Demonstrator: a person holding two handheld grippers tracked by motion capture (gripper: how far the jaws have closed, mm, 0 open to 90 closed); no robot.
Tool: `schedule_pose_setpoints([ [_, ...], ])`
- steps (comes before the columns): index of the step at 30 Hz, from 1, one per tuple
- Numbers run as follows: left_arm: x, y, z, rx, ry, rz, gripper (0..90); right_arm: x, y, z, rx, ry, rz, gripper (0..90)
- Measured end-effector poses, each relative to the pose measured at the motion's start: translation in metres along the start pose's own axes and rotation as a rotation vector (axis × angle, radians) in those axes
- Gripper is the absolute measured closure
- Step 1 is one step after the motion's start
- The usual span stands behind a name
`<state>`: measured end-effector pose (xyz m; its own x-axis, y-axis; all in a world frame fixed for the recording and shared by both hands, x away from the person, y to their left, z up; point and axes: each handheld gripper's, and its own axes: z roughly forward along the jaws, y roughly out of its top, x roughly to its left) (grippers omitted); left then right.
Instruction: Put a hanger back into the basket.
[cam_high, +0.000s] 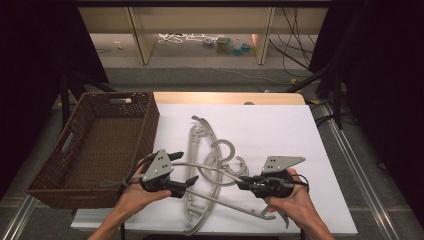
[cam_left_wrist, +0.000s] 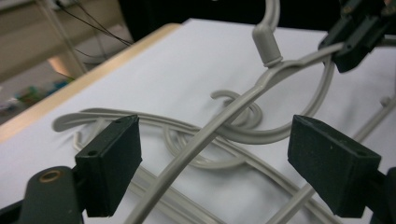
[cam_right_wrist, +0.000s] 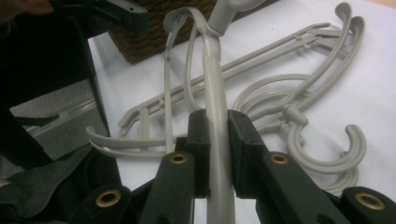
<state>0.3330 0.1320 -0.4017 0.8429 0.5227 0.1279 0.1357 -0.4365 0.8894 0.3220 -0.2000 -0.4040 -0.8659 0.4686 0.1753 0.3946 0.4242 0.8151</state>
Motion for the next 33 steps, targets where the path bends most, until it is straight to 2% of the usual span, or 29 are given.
schedule_pose_setpoints([
  [1, 0.002, 0.002, 0.001, 0.007, 0.004, 0.007, 17.6, 0.001, 0.001, 0.0, 0.005, 0.001, -0.006, 80.7],
  [3, 0.004, 0.006, 0.004, -0.007, -0.006, -0.017, 19.3, 0.002, 0.002, 0.0, 0.006, 0.006, -0.012, 80.6],
  [6, 0.004, 0.01, 0.009, 0.01, -0.02, -0.004, 19.9, 0.003, 0.003, -0.001, 0.0, 0.008, -0.023, 80.6],
  [8, 0.004, 0.011, 0.012, 0.028, -0.05, -0.011, 20.0, 0.005, 0.003, -0.001, 0.002, 0.013, -0.027, 80.7],
  [9, 0.004, 0.012, 0.014, 0.036, -0.057, 0.007, 20.3, 0.005, 0.004, -0.001, 0.0, 0.014, -0.03, 80.7],
  [13, 0.003, 0.013, 0.017, 0.058, -0.094, 0.016, 26.5, 0.008, 0.006, -0.001, 0.006, 0.018, -0.055, 80.7],
  [15, 0.002, 0.013, 0.019, 0.07, -0.134, 0.036, 30.0, 0.01, 0.007, -0.001, 0.006, 0.024, -0.065, 80.6],
  [18, 0.0, 0.012, 0.021, 0.083, -0.143, 0.063, 32.5, 0.011, 0.008, -0.001, 0.002, 0.028, -0.079, 80.7],
  [20, -0.001, 0.013, 0.023, 0.097, -0.149, 0.089, 38.7, 0.013, 0.009, 0.0, 0.009, 0.027, -0.083, 80.7],
  [22, -0.003, 0.013, 0.025, 0.1, -0.171, 0.095, 43.0, 0.014, 0.009, 0.001, 0.013, 0.04, -0.094, 80.6],
  [24, -0.005, 0.013, 0.027, 0.118, -0.196, 0.12, 47.6, 0.015, 0.01, 0.002, 0.012, 0.047, -0.108, 80.7],
  [25, -0.005, 0.013, 0.028, 0.129, -0.21, 0.141, 52.1, 0.016, 0.01, 0.003, 0.015, 0.054, -0.117, 80.6],
  [29, -0.008, 0.012, 0.029, 0.126, -0.236, 0.181, 70.1, 0.017, 0.011, 0.003, 0.023, 0.045, -0.125, 80.6],
  [30, -0.008, 0.013, 0.029, 0.136, -0.243, 0.198, 71.0, 0.017, 0.01, 0.004, 0.023, 0.055, -0.122, 80.6],
  [33, -0.01, 0.013, 0.028, 0.146, -0.255, 0.208, 72.6, 0.014, 0.009, 0.004, 0.032, 0.076, -0.134, 80.5],
])
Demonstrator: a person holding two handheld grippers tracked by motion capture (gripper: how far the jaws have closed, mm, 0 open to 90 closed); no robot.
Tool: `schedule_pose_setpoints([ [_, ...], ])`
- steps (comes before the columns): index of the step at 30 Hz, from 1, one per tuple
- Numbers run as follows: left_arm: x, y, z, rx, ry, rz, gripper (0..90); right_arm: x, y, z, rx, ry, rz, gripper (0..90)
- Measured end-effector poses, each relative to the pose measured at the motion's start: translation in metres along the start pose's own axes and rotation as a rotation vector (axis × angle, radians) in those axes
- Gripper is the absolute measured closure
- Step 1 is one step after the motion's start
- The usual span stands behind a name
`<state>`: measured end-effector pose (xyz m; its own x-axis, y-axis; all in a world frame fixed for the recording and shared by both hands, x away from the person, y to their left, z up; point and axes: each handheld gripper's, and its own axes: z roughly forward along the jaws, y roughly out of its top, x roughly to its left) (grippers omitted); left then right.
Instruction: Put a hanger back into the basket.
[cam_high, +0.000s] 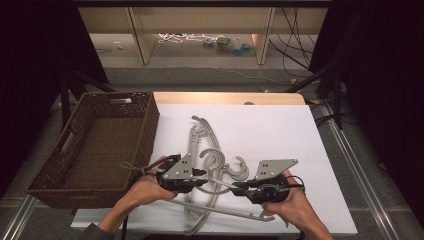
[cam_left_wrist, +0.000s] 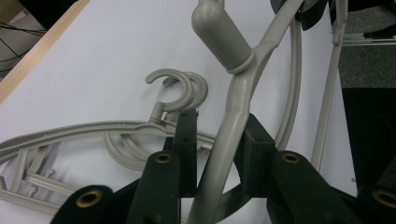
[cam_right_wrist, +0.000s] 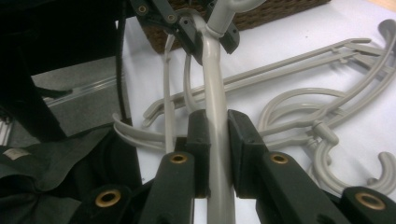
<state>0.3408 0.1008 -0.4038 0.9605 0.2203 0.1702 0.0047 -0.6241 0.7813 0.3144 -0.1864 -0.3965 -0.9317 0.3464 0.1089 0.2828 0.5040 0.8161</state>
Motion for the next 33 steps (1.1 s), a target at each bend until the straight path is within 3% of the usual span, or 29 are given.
schedule_pose_setpoints([
  [4, -0.003, 0.002, 0.001, 0.033, -0.004, 0.021, 74.8, -0.003, -0.001, 0.0, 0.013, 0.009, -0.034, 79.4],
  [7, -0.006, 0.004, 0.001, 0.046, -0.001, 0.016, 78.4, -0.005, -0.001, -0.002, 0.022, -0.061, -0.026, 70.6],
  [9, -0.006, 0.004, 0.0, 0.046, 0.009, -0.009, 81.4, -0.007, 0.0, -0.005, 0.017, -0.106, 0.012, 57.6],
  [12, -0.004, 0.003, -0.004, 0.07, 0.039, -0.022, 81.6, -0.011, 0.003, -0.015, -0.033, -0.196, 0.073, 44.6],
  [15, 0.001, -0.002, -0.011, 0.057, 0.061, -0.093, 81.6, -0.012, 0.006, -0.026, -0.082, -0.253, 0.113, 37.3],
  [16, 0.002, -0.003, -0.012, 0.05, 0.067, -0.111, 81.6, -0.013, 0.007, -0.032, -0.122, -0.281, 0.135, 33.9],
  [22, 0.011, -0.009, -0.027, 0.036, 0.106, -0.191, 81.6, -0.015, 0.003, -0.039, -0.214, -0.327, 0.192, 26.8],
  [26, 0.013, -0.011, -0.036, 0.042, 0.145, -0.245, 81.6, -0.016, 0.001, -0.045, -0.214, -0.373, 0.214, 21.9],
  [27, 0.013, -0.012, -0.039, 0.04, 0.152, -0.256, 81.6, -0.016, 0.0, -0.045, -0.242, -0.391, 0.22, 21.6],
  [30, 0.014, -0.016, -0.048, 0.015, 0.167, -0.307, 81.6, -0.015, -0.003, -0.044, -0.242, -0.401, 0.216, 21.1],
  [33, 0.015, -0.02, -0.058, 0.007, 0.179, -0.33, 81.6, -0.014, -0.006, -0.04, -0.254, -0.4, 0.232, 19.7],
])
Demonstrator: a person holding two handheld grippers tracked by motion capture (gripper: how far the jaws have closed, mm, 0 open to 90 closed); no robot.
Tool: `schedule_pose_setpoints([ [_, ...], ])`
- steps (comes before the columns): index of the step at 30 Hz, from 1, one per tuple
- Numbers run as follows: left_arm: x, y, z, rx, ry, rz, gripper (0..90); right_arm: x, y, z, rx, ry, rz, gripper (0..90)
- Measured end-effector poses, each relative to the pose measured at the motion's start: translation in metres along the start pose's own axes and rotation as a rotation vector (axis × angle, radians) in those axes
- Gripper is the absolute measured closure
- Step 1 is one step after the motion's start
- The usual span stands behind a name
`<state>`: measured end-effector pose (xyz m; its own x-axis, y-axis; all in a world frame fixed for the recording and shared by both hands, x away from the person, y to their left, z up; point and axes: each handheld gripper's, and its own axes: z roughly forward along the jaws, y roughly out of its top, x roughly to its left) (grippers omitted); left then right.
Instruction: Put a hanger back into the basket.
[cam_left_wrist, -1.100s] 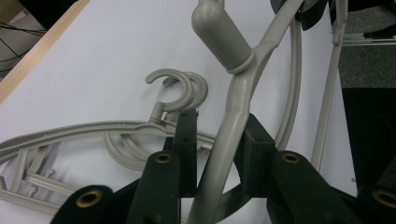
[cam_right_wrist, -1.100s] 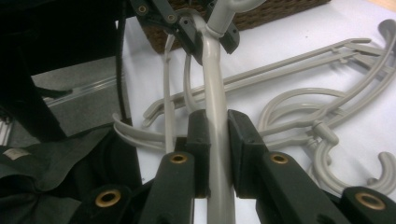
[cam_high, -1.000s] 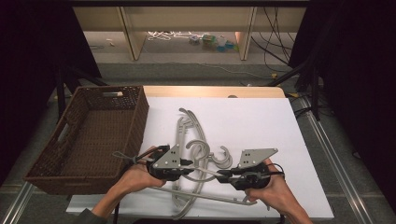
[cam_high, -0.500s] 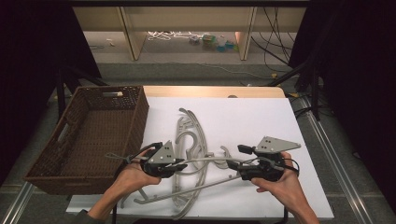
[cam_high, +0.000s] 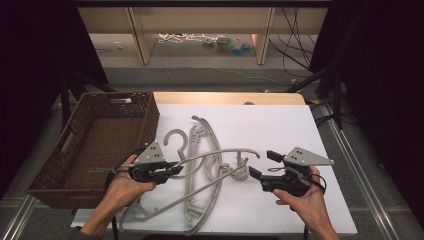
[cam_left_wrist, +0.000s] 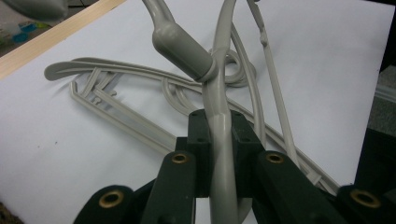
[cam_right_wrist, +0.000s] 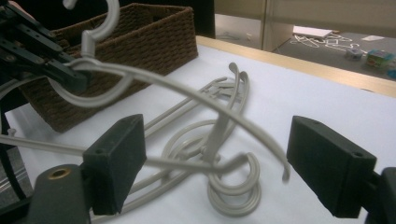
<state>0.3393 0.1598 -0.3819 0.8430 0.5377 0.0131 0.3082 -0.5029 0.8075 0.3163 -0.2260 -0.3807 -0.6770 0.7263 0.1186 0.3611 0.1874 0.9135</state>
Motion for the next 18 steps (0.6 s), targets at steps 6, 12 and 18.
schedule_pose_setpoints([
  [6, 0.004, -0.002, -0.01, -0.042, 0.009, -0.037, 81.6, 0.0, -0.006, 0.002, 0.011, 0.003, 0.015, 18.9],
  [12, 0.008, 0.01, -0.029, -0.069, 0.019, -0.053, 81.6, -0.002, -0.015, 0.004, 0.026, -0.003, 0.032, 18.9],
  [18, 0.014, 0.025, -0.05, -0.075, 0.036, -0.041, 81.6, -0.003, -0.024, 0.007, 0.015, 0.009, 0.062, 18.3],
])
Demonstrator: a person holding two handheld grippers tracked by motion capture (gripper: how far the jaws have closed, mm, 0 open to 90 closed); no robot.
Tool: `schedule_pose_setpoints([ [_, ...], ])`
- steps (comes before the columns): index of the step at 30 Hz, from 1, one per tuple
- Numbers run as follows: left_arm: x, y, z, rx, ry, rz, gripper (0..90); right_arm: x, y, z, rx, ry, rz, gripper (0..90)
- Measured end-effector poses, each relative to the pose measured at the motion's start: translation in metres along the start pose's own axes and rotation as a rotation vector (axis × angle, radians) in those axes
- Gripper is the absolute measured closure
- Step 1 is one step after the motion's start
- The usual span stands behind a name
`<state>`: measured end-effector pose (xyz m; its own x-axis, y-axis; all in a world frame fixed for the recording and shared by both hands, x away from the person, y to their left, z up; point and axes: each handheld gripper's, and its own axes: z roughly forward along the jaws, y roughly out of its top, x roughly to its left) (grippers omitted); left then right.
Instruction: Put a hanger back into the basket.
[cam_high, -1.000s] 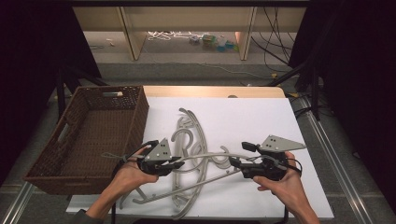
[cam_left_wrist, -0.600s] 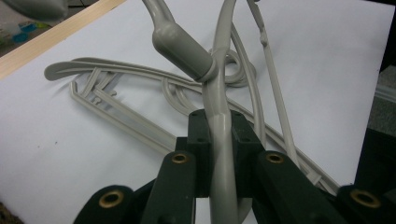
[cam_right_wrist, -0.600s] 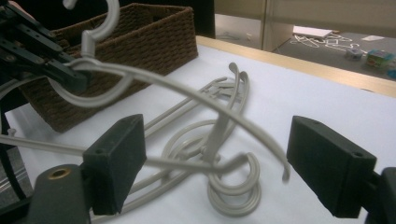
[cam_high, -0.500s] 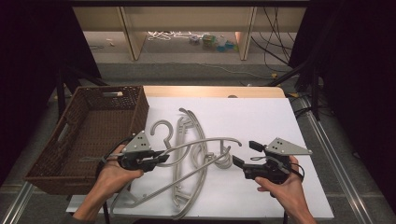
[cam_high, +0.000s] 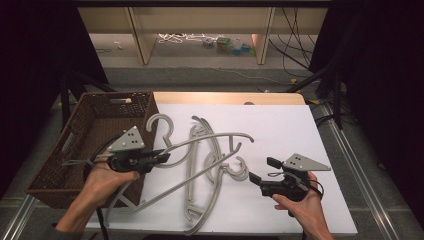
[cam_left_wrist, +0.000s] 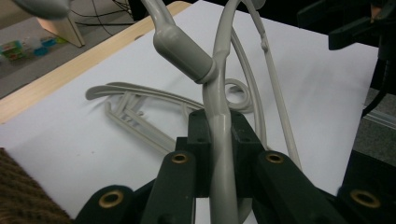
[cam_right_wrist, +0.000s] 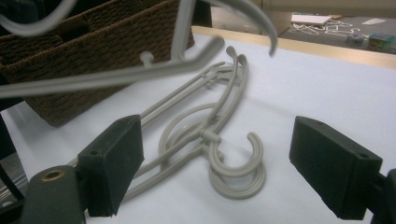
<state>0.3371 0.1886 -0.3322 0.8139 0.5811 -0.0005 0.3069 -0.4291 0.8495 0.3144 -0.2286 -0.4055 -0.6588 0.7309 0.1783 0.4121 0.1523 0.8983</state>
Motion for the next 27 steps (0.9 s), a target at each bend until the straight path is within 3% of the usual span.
schedule_pose_setpoints([
  [2, 0.005, 0.004, -0.007, 0.001, 0.013, 0.005, 81.6, 0.0, 0.0, -0.001, 0.019, -0.008, -0.001, 18.2],
  [3, 0.008, 0.005, -0.01, -0.008, 0.022, -0.008, 81.6, -0.001, -0.003, 0.001, 0.0, -0.01, -0.022, 18.1],
  [4, 0.012, 0.007, -0.014, -0.001, 0.03, -0.002, 81.6, 0.001, -0.004, 0.001, 0.017, 0.005, 0.007, 18.0],
  [5, 0.015, 0.009, -0.018, 0.001, 0.042, -0.002, 81.6, 0.001, -0.005, 0.0, 0.031, -0.01, -0.009, 17.9],
  [7, 0.023, 0.011, -0.025, 0.001, 0.069, -0.003, 81.6, 0.002, -0.006, 0.003, 0.02, 0.01, 0.01, 17.9],
  [8, 0.027, 0.012, -0.03, 0.0, 0.094, 0.002, 81.6, 0.001, -0.007, 0.004, 0.003, -0.002, -0.018, 17.9],
  [10, 0.036, 0.014, -0.037, 0.01, 0.114, 0.01, 81.6, 0.001, -0.008, 0.004, 0.01, -0.001, -0.019, 17.9],
  [11, 0.04, 0.014, -0.04, 0.0, 0.135, -0.005, 81.6, 0.003, -0.008, 0.002, 0.039, -0.002, 0.0, 17.9],
  [14, 0.052, 0.013, -0.05, 0.02, 0.163, 0.001, 81.6, 0.003, -0.009, 0.004, 0.034, 0.018, 0.011, 17.9],
  [15, 0.056, 0.013, -0.053, 0.021, 0.192, 0.003, 81.7, 0.003, -0.01, 0.005, 0.029, 0.013, 0.006, 17.9],
  [16, 0.057, 0.012, -0.055, 0.036, 0.187, -0.027, 81.7, 0.002, -0.01, 0.004, 0.043, 0.004, -0.002, 17.9],
  [17, 0.062, 0.012, -0.059, 0.034, 0.196, -0.022, 81.7, 0.002, -0.01, 0.004, 0.046, 0.004, -0.004, 17.9],
  [18, 0.064, 0.011, -0.061, 0.037, 0.195, -0.043, 81.7, 0.003, -0.01, 0.005, 0.043, 0.009, 0.0, 17.9],
  [22, 0.08, 0.009, -0.071, 0.019, 0.268, -0.048, 81.7, 0.003, -0.011, 0.006, 0.038, 0.02, 0.004, 17.9],
  [27, 0.102, 0.005, -0.082, 0.029, 0.317, -0.024, 81.7, 0.003, -0.011, 0.007, 0.039, 0.019, 0.017, 17.7],
])
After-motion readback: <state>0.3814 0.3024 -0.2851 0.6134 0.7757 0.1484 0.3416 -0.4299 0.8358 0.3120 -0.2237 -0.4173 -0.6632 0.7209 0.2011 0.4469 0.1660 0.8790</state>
